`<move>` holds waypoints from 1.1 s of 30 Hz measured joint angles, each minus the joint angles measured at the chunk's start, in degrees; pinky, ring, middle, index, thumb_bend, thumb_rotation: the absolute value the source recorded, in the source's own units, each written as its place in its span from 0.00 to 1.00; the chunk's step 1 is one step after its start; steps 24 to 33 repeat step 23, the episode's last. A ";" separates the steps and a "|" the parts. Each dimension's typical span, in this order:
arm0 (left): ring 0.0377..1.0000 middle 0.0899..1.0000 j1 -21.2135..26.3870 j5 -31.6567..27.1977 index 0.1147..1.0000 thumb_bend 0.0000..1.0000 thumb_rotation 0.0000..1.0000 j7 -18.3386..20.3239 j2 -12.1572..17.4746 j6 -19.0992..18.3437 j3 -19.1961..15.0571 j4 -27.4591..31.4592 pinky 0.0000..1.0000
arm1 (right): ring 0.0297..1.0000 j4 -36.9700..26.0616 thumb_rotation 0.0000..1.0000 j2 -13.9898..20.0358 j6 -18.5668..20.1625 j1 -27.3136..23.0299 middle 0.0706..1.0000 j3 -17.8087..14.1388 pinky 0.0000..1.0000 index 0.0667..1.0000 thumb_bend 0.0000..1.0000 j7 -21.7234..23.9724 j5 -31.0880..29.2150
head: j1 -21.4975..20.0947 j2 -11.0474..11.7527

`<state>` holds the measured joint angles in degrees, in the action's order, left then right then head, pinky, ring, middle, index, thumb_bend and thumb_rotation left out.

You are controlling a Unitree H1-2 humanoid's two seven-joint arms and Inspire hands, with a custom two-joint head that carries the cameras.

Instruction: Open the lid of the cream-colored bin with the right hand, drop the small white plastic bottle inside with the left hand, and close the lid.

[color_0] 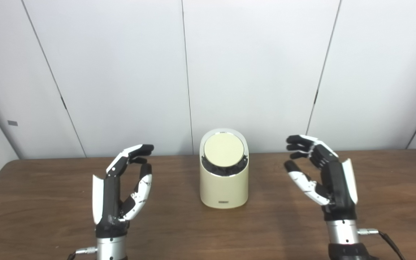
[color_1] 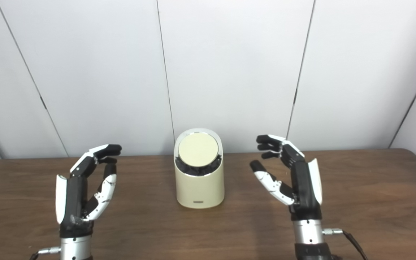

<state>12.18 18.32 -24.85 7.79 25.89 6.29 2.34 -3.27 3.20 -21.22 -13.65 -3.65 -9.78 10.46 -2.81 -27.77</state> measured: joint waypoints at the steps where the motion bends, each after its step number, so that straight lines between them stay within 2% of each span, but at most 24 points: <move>1: 0.66 0.66 0.00 -0.63 0.64 0.27 0.52 0.16 -0.11 0.00 -0.01 0.03 0.60 | 0.69 0.62 0.47 -0.11 -0.94 0.00 0.69 -0.14 0.60 0.67 0.34 -0.18 -0.78 | -0.26 0.09; 6: 0.68 0.68 0.04 -4.79 0.65 0.26 0.51 1.06 -0.14 0.00 -0.49 0.07 0.63 | 0.70 1.15 0.48 -0.55 -2.96 -0.02 0.70 -0.18 0.61 0.67 0.30 -0.94 -2.41 | -0.71 0.70; 8: 0.68 0.68 0.12 -5.29 0.65 0.26 0.51 1.16 -0.18 0.00 -1.31 0.07 0.63 | 0.70 1.10 0.50 -0.55 -3.12 -0.03 0.70 -0.20 0.61 0.68 0.30 -0.95 -2.35 | -0.27 1.32; 10: 0.68 0.67 0.23 -5.34 0.65 0.25 0.51 1.14 -0.53 0.00 -2.48 0.07 0.63 | 0.71 0.56 0.50 -0.60 -2.96 0.01 0.71 -0.31 0.60 0.67 0.26 -0.95 -2.13 | 0.61 2.02; 15: 0.67 0.67 0.31 -5.34 0.65 0.26 0.51 1.44 -2.94 -0.01 -3.83 0.13 0.62 | 0.69 -3.11 0.44 -1.45 -2.48 0.02 0.69 -0.48 0.58 0.66 0.23 -1.07 -2.82 | 1.14 2.64; 20: 0.66 0.66 0.32 -5.44 0.64 0.26 0.51 2.05 -5.02 -0.03 -5.52 1.41 0.60 | 0.70 -2.86 0.46 -1.78 -1.55 0.15 0.70 -0.48 0.61 0.67 0.26 -0.71 -3.75 | 1.23 2.81; 23: 0.66 0.66 0.33 -5.42 0.64 0.26 0.52 2.36 -5.39 -0.03 -6.80 2.40 0.60 | 0.69 -1.89 0.42 -1.42 -1.83 0.16 0.69 -0.54 0.60 0.66 0.25 -0.26 -4.83 | 1.66 2.90; 33: 0.66 0.66 0.33 -5.42 0.64 0.26 0.52 2.36 -5.39 -0.03 -6.80 2.40 0.60 | 0.69 -1.89 0.42 -1.42 -1.83 0.16 0.69 -0.54 0.60 0.66 0.25 -0.26 -4.83 | 1.66 2.90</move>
